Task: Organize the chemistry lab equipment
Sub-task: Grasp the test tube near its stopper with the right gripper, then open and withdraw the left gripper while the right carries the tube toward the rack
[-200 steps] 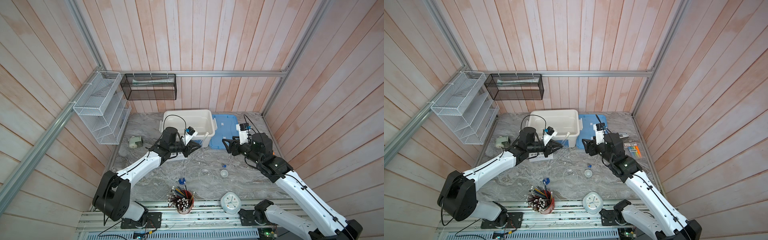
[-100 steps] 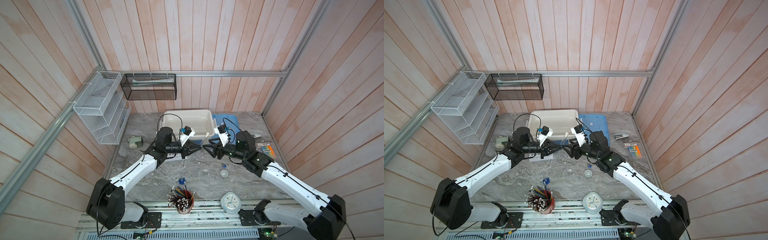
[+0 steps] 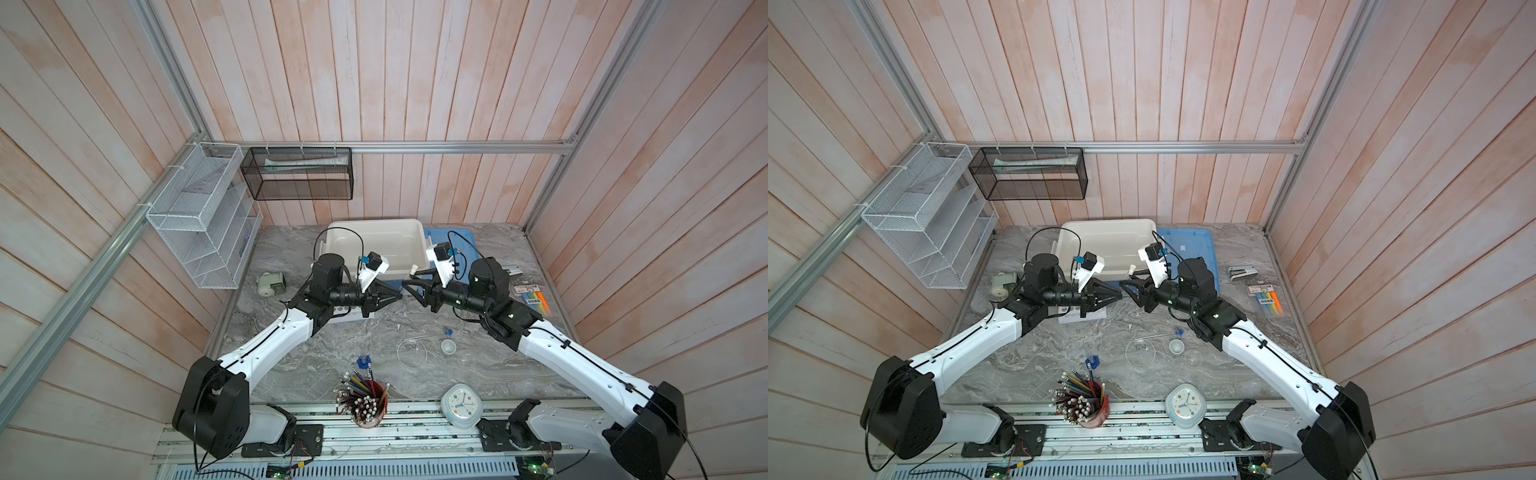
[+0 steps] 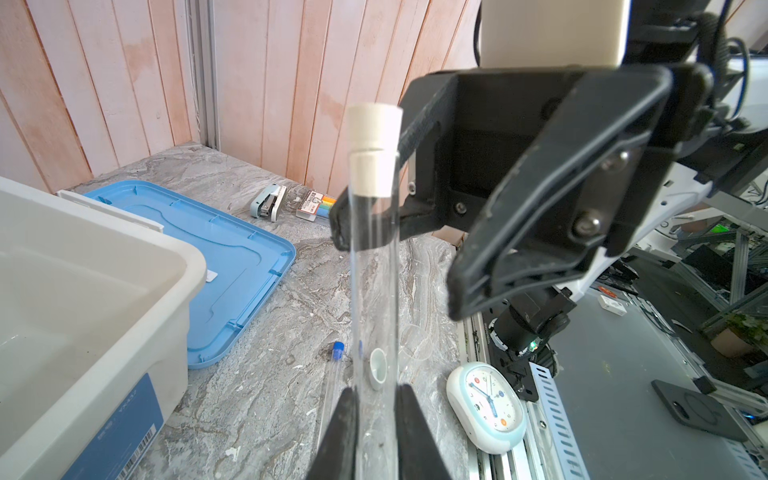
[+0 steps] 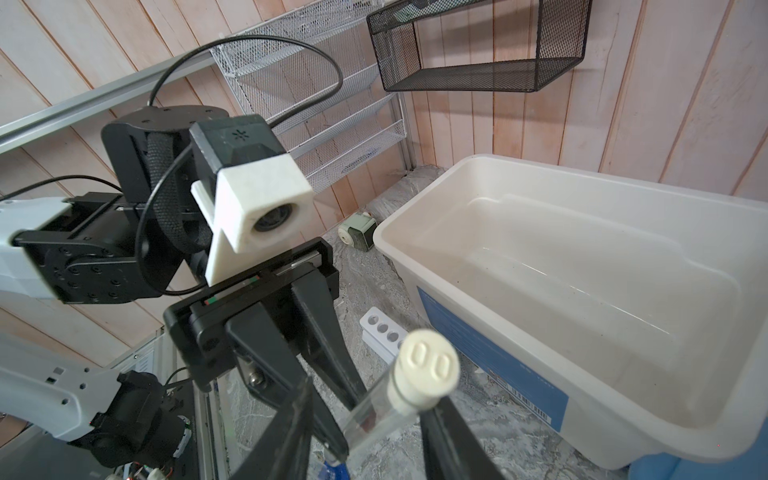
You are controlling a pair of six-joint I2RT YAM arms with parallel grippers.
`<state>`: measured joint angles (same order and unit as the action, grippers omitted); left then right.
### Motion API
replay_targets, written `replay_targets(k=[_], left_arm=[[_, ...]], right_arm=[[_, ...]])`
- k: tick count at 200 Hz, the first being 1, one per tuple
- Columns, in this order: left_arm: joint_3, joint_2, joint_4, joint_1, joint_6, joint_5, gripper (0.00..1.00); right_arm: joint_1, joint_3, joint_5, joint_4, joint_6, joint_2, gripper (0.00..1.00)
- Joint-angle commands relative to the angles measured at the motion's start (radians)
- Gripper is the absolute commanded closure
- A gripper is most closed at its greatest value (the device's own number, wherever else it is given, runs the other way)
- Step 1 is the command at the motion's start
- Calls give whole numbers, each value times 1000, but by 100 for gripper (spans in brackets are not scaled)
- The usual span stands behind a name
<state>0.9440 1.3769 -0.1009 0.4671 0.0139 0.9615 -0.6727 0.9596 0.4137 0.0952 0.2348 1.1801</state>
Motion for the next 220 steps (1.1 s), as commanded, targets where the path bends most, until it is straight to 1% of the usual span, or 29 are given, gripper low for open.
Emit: replay_targets(k=[1, 11, 26, 70, 100, 121, 129, 134, 151, 174, 175, 178, 181, 186, 197, 209, 220], left_arm=[[-13, -28, -11, -5, -3, 17, 83], [-14, -29, -12, -5, -3, 18, 83], [-16, -30, -17, -5, -7, 17, 83], [-20, -36, -23, -5, -9, 9, 83], [-22, -39, -26, -5, -11, -1, 83], [-24, -41, -27, -5, -14, -18, 80], [-26, -45, -32, -5, -19, -31, 75], [-30, -49, -37, -5, -23, -41, 70], [-40, -65, -45, -5, -28, -75, 46], [-52, -110, -48, -22, -50, -147, 34], [-53, -113, -49, -23, -51, -151, 32], [-56, -123, -50, -26, -55, -162, 23], [-58, -132, -49, -30, -62, -177, 19], [-58, -154, -41, -34, -71, -219, 17], [-52, -205, 1, -46, -77, -321, 16], [-40, -266, 62, -60, -84, -493, 14], [-27, -324, 119, -87, -85, -625, 13]], right_arm=[[-5, 23, 6, 41, 1, 9, 61], [-5, 22, 3, 43, 1, 10, 63], [-5, 23, 1, 44, 1, 13, 70], [-5, 20, -4, 58, 12, 18, 83], [-6, 18, -7, 67, 17, 21, 86], [-8, 27, -5, 59, 18, 30, 91], [-10, 29, -9, 53, 15, 34, 91], [-11, 31, -15, 50, 14, 36, 91], [-14, 38, -36, 39, 6, 42, 91], [-21, 57, -79, 21, -3, 55, 91], [-22, 58, -81, 21, -4, 56, 91], [-23, 62, -85, 20, -6, 58, 91], [-24, 64, -90, 18, -6, 61, 91], [-27, 70, -99, 17, -10, 66, 91], [-39, 84, -123, 10, -27, 82, 91], [-61, 109, -154, -3, -56, 109, 91], [-85, 136, -177, -12, -83, 139, 91]])
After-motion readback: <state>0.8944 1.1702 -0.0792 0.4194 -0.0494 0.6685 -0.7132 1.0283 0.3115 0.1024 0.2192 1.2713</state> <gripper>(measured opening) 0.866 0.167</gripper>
